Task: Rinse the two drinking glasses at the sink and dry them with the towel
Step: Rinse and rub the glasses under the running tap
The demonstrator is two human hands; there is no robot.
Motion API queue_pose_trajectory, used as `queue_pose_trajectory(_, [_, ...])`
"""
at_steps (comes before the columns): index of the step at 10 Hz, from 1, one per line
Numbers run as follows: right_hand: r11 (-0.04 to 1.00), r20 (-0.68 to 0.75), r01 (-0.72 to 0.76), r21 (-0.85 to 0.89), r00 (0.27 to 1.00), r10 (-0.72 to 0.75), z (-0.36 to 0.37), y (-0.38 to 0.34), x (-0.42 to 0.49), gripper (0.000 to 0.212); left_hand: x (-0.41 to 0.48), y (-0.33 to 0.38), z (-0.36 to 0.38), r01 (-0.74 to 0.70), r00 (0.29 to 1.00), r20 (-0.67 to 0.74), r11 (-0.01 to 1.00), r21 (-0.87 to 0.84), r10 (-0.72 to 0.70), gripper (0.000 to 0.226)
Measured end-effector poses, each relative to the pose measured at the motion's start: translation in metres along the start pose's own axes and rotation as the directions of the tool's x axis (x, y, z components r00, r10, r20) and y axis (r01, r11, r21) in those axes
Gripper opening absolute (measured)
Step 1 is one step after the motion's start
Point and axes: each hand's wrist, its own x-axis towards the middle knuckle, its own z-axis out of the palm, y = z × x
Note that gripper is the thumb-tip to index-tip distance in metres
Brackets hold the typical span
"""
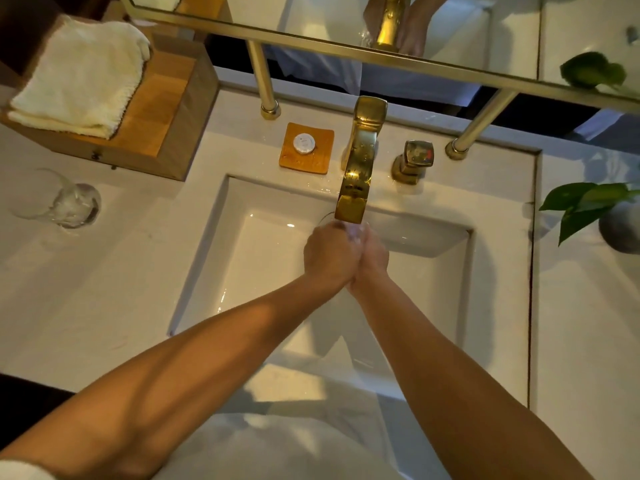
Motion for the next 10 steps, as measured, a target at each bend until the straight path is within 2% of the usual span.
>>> queue_pose_trajectory(1, [0.924,0.173,-0.297,-0.241,0.924,0.341,-0.012,-0.023,0.004,0.039,-0.001,-0.034,-0.015,-0.745,0.663,0.135,0.633,0.21,0.736,0.046])
queue_pose_trajectory(2, [0.878,0.198,-0.348,-0.329,0.883,0.425,-0.016,-0.029,-0.006,0.043,0.017,-0.047,-0.026,-0.804,0.571,0.226,0.593,-0.041,0.789,0.044])
queue_pose_trajectory(3, [0.933,0.208,-0.336,-0.127,0.911,0.356,-0.007,-0.021,-0.019,0.056,0.025,-0.025,-0.012,0.076,0.989,0.144,0.957,-0.28,-0.036,0.03])
queue_pose_trajectory(4, [0.962,0.124,0.038,-0.269,0.992,-0.004,0.003,-0.003,-0.027,0.038,0.032,-0.018,-0.001,0.681,0.71,0.458,0.352,-0.642,-0.535,0.017])
queue_pose_trajectory(5, [0.761,0.048,0.416,-0.498,0.889,-0.455,-0.004,0.006,-0.023,0.011,0.03,-0.012,-0.008,0.752,0.64,0.654,0.153,-0.641,-0.403,0.012])
queue_pose_trajectory(6, [0.9,0.068,0.233,-0.368,0.972,-0.224,-0.007,-0.01,-0.021,0.022,0.015,-0.004,-0.004,0.508,0.859,0.423,0.578,-0.639,-0.288,0.019])
queue_pose_trajectory(7, [0.96,0.142,-0.164,-0.227,0.969,0.2,-0.008,-0.03,-0.02,0.029,-0.007,-0.03,-0.008,-0.499,0.864,0.08,0.866,0.015,0.496,0.04])
queue_pose_trajectory(8, [0.926,0.15,-0.269,-0.263,0.937,0.315,-0.011,-0.028,-0.017,0.042,0.006,-0.04,-0.024,-0.632,0.751,0.218,0.774,-0.033,0.623,0.035])
queue_pose_trajectory(9, [0.972,0.185,-0.199,-0.125,0.958,0.22,-0.007,-0.02,-0.016,0.044,0.027,-0.026,-0.02,0.099,0.976,0.217,0.935,-0.34,-0.025,0.021])
queue_pose_trajectory(10, [0.932,0.196,0.237,-0.274,0.963,-0.187,0.003,-0.015,-0.009,0.043,0.043,-0.021,-0.014,0.706,0.705,0.612,0.277,-0.651,-0.359,0.014])
